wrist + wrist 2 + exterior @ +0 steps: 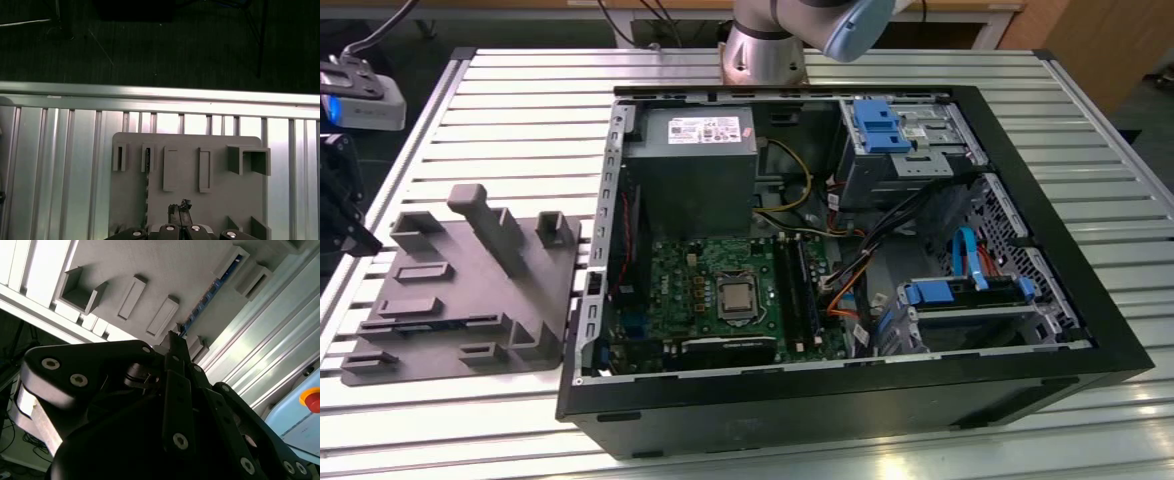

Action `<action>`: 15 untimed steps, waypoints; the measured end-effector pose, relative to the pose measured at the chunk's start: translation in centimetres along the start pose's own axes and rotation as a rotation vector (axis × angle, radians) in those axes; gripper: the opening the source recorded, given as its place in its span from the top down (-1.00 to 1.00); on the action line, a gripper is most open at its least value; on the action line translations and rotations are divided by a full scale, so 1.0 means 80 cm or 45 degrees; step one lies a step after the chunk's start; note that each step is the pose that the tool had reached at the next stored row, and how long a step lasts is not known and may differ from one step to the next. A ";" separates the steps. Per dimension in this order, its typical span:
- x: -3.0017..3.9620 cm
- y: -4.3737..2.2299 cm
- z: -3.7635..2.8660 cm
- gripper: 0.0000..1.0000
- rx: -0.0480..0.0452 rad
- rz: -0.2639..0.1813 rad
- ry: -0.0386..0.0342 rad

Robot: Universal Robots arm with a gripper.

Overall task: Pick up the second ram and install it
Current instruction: 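Pick up the second ram and move it above second insertion slot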

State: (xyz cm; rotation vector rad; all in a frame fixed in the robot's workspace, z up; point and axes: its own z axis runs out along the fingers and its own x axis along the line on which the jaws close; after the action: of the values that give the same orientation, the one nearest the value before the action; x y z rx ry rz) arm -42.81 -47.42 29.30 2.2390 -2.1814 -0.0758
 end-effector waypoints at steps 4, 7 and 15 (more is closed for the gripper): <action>0.0000 0.0000 0.0011 0.79 0.000 0.000 0.0000; 0.0000 -0.0001 0.0019 0.79 0.000 0.000 0.0000; 0.0001 -0.0002 0.0045 0.79 0.000 0.000 0.0000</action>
State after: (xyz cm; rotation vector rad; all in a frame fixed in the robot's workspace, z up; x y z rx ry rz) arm -42.82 -47.42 28.94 2.2390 -2.1815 -0.0757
